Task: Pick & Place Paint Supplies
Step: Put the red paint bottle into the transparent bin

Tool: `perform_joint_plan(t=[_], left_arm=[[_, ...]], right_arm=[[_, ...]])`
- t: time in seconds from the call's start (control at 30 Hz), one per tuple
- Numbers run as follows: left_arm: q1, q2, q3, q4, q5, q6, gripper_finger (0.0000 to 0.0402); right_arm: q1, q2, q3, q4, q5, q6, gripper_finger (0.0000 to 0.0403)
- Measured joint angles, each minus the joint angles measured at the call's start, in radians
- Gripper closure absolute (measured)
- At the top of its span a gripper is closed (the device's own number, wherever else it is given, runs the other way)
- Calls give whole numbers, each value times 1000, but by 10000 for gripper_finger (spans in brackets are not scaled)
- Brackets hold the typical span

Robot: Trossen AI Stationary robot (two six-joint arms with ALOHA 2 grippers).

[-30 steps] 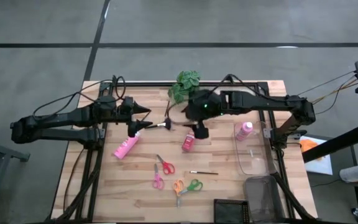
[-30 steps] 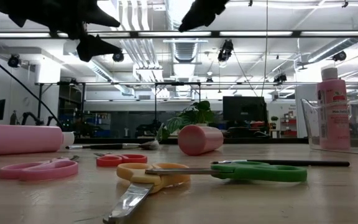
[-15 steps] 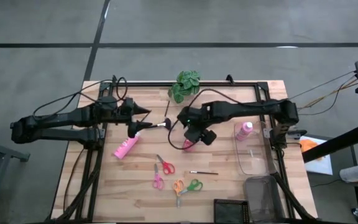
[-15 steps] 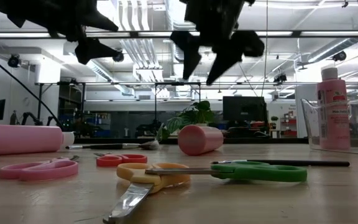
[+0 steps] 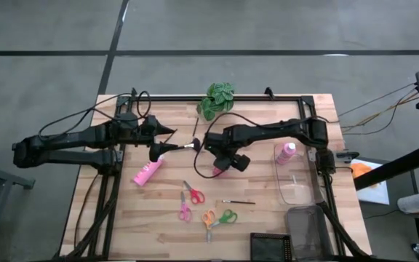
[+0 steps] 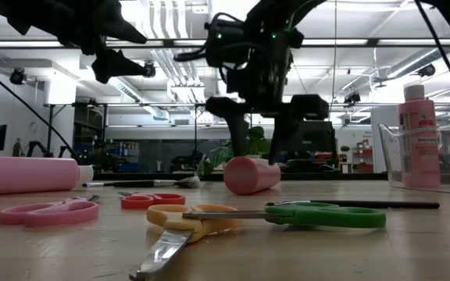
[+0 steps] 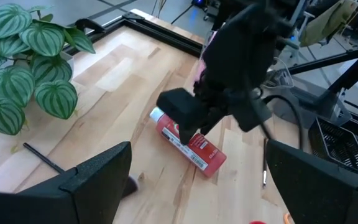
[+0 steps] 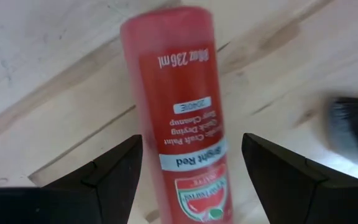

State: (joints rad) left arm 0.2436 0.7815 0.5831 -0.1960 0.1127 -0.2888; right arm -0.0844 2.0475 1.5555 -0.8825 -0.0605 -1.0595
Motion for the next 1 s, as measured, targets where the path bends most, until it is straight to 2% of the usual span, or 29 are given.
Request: perform_joint_plan(t=[0.4,0.7,1.0], left_arm=[[0,0,0,-14,0,0,28],[0,0,0,-22,0,0,28],[0,0,0,-38,0,0,28]], right_arm=[[-15,45,-2,9,-3,0,132],[-28,38,-4,11,-16,1,208],[-28,37,-5,11,-17,5,218]])
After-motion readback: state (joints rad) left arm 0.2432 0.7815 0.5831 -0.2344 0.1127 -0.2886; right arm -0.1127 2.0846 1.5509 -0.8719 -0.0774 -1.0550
